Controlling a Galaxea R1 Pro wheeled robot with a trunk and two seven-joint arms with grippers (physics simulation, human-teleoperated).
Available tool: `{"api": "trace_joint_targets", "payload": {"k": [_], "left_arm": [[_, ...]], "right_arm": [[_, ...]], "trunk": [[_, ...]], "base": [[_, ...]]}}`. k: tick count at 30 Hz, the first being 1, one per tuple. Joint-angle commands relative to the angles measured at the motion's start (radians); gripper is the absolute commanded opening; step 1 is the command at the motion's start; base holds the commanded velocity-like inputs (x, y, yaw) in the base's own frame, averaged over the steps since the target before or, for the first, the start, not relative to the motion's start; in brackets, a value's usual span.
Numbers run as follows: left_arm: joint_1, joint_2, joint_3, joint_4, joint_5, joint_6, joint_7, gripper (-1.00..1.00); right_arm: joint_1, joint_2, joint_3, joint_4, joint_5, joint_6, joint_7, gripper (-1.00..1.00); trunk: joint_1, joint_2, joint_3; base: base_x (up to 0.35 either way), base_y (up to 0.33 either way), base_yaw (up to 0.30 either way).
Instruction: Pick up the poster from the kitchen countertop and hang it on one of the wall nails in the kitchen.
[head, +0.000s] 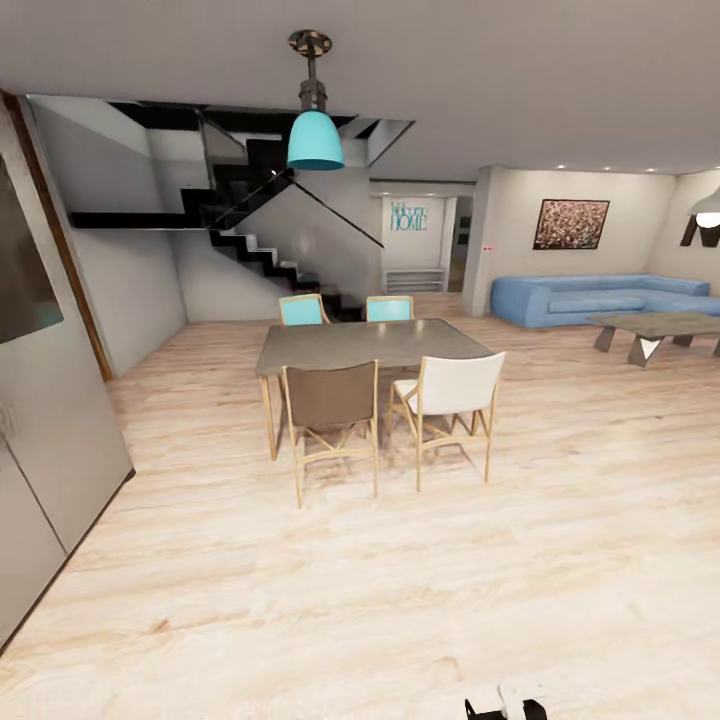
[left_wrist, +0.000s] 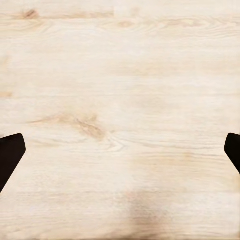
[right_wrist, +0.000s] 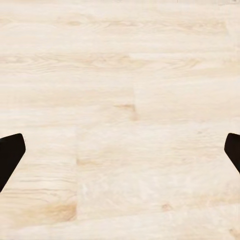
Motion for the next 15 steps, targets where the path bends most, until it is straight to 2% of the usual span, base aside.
{"api": "trace_joint_targets", "payload": {"k": [1,15], "left_arm": [[0.0,0.0,0.001,-0.001,-0.001,0.0,0.0,1.0],[0.0,0.0,0.001,-0.001,-0.001,0.0,0.0,1.0]], "right_arm": [[-0.001,0.0,0.001,0.0,0.009,-0.002,-0.001,1.0],[-0.001,0.0,0.001,0.0,0.01,-0.002,-0.001,1.0]], "trunk": [[0.0,0.0,-0.001],[0.0,0.0,-0.001]], "base": [[-0.01,-0.027,0.262],[-0.003,-0.007,0.285]]}}
